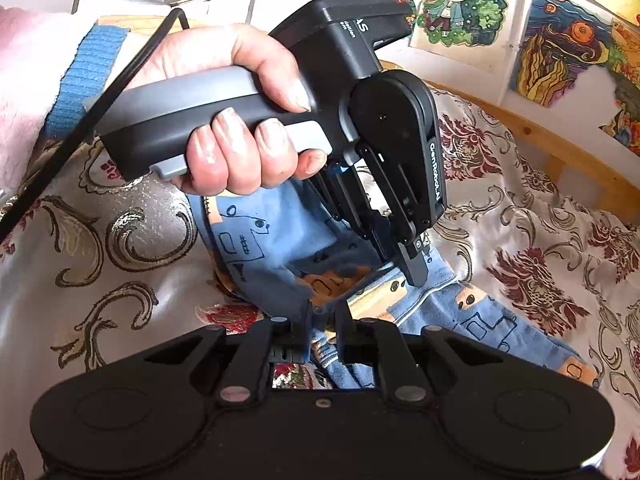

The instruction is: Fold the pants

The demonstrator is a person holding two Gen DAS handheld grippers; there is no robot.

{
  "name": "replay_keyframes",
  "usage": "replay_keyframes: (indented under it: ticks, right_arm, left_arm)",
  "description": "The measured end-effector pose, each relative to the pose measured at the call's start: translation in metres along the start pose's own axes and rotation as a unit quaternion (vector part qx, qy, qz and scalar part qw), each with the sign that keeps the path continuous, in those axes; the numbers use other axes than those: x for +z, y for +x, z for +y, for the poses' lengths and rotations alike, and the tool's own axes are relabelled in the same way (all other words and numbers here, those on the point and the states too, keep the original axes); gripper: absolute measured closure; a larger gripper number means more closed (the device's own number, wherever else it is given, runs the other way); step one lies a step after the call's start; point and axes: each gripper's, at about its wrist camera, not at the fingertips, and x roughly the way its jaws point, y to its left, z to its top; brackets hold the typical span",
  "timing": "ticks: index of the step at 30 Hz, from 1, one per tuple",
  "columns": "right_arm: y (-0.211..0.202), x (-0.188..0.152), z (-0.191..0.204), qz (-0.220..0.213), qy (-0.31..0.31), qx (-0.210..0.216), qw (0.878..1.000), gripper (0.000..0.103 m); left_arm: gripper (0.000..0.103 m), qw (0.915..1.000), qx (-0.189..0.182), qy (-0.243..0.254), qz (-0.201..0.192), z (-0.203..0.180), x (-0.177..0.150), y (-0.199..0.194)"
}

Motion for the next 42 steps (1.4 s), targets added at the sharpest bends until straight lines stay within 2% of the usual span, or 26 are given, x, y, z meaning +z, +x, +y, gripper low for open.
replay_keyframes:
  ticks: [13, 15, 18, 20, 23, 24, 26, 29, 30, 32, 34, 36, 38, 39, 42]
  right_arm:
    - [0.008, 0.007, 0.009, -0.004, -0.010, 0.018, 1.000, 0.091]
    - [0.010, 0.007, 0.009, -0.001, -0.012, 0.021, 1.000, 0.088]
    - [0.002, 0.006, 0.002, -0.012, -0.003, 0.037, 0.999, 0.072]
    - [-0.013, 0.003, -0.008, -0.025, 0.003, 0.036, 0.999, 0.044]
    - [-0.045, -0.003, -0.036, -0.046, 0.017, 0.002, 0.999, 0.022]
    - [-0.056, -0.006, -0.049, -0.049, 0.022, -0.022, 0.998, 0.019]
    - [-0.072, -0.014, -0.080, -0.045, 0.028, -0.067, 0.996, 0.010]
    - [-0.080, -0.028, -0.135, -0.028, 0.056, -0.090, 0.994, 0.003]
    - [-0.078, -0.032, -0.160, -0.015, 0.081, -0.080, 0.993, 0.003]
    - [-0.067, -0.039, -0.202, 0.015, 0.139, -0.043, 0.989, 0.002]
    - [-0.049, -0.046, -0.242, 0.046, 0.209, 0.008, 0.977, 0.002]
    - [-0.030, -0.053, -0.272, 0.076, 0.278, 0.067, 0.955, 0.002]
    - [-0.019, -0.056, -0.287, 0.093, 0.319, 0.102, 0.938, 0.001]
    - [-0.016, -0.056, -0.291, 0.094, 0.327, 0.112, 0.933, 0.001]
    - [-0.015, -0.056, -0.292, 0.101, 0.329, 0.120, 0.931, 0.001]
  left_arm:
    - [0.090, 0.9998, 0.019, -0.009, 0.003, 0.014, -0.001, -0.007]
    - [0.089, 0.9997, 0.025, -0.003, 0.003, 0.013, -0.002, -0.007]
    - [0.081, 0.9990, 0.043, 0.011, -0.003, 0.007, -0.006, -0.014]
    - [0.075, 0.9976, 0.064, 0.022, -0.013, 0.001, -0.010, -0.023]
    - [0.068, 0.9961, 0.078, 0.029, -0.029, -0.010, -0.019, -0.039]
    - [0.067, 0.9956, 0.081, 0.031, -0.036, -0.015, -0.024, -0.044]
    - [0.055, 0.9949, 0.079, 0.034, -0.053, -0.027, -0.034, -0.050]
    - [0.042, 0.9947, 0.054, 0.046, -0.074, -0.054, -0.051, -0.044]
    - [0.039, 0.9940, 0.045, 0.060, -0.080, -0.068, -0.056, -0.037]
    - [0.021, 0.9916, 0.027, 0.092, -0.087, -0.097, -0.067, -0.020]
    - [0.013, 0.9884, 0.017, 0.124, -0.085, -0.123, -0.076, -0.002]
    - [0.009, 0.9823, 0.009, 0.169, -0.079, -0.148, -0.084, 0.014]
    - [0.000, 0.9752, 0.032, 0.203, -0.081, -0.169, -0.092, 0.027]
    - [0.000, 0.9712, 0.047, 0.217, -0.086, -0.177, -0.096, 0.033]
    - [0.000, 0.9606, 0.077, 0.252, -0.087, -0.193, -0.104, 0.047]
